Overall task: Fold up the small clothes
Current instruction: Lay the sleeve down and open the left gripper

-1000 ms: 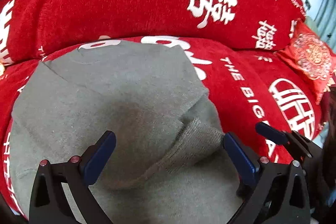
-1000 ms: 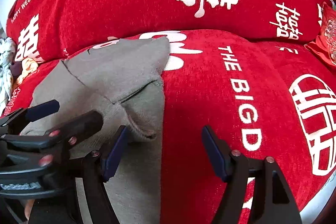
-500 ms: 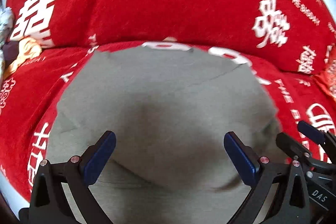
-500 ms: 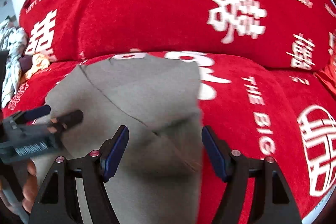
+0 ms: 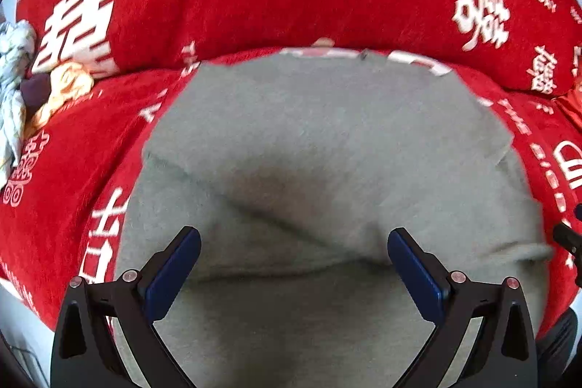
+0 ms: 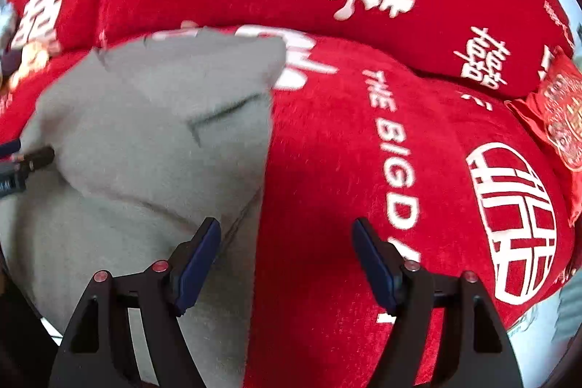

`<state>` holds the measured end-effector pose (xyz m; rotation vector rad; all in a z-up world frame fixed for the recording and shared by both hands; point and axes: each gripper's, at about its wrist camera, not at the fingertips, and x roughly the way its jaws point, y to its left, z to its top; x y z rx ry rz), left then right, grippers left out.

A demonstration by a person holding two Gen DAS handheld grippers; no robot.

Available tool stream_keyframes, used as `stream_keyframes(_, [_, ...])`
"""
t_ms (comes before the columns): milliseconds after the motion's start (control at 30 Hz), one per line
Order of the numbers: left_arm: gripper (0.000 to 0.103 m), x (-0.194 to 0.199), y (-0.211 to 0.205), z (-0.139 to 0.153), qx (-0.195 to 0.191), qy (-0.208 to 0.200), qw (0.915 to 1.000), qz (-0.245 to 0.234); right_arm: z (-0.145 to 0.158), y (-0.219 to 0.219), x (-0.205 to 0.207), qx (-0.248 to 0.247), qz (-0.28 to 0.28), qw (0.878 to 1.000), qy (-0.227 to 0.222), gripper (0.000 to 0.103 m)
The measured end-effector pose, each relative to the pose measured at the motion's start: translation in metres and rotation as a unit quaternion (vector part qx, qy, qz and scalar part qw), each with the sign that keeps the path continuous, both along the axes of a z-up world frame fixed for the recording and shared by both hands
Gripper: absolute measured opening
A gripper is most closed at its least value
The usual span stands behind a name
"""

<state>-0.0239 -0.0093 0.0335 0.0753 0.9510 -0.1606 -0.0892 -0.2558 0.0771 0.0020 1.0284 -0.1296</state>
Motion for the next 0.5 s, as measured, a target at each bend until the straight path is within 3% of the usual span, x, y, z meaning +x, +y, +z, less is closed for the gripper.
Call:
stream_keyframes(100, [0.103, 0.001, -0.015, 0.007, -0.007, -0.006, 0.9997, -0.023, 0.007, 0.013, 0.014, 0.031, 0.005, 0.999, -0.019, 0.078])
stream_keyframes(233, [0.103, 0.001, -0.025, -0.003, 0.016, 0.002, 0.9992, -0.037, -0.013, 0.042, 0.023, 0.031, 0.035, 0.999, 0.005, 0.078])
stream_keyframes(367, [0.103, -0.008, -0.008, -0.031, 0.033, 0.030, 0.9984, -0.035, -0.040, 0.054, 0.007, 0.019, 0.064, 0.997, 0.026, 0.079])
stream_keyframes(500, [0.103, -0.024, 0.009, -0.034, 0.022, 0.019, 0.9987, -0.041, -0.048, 0.042, -0.016, 0.017, 0.058, 0.998, 0.016, 0.082])
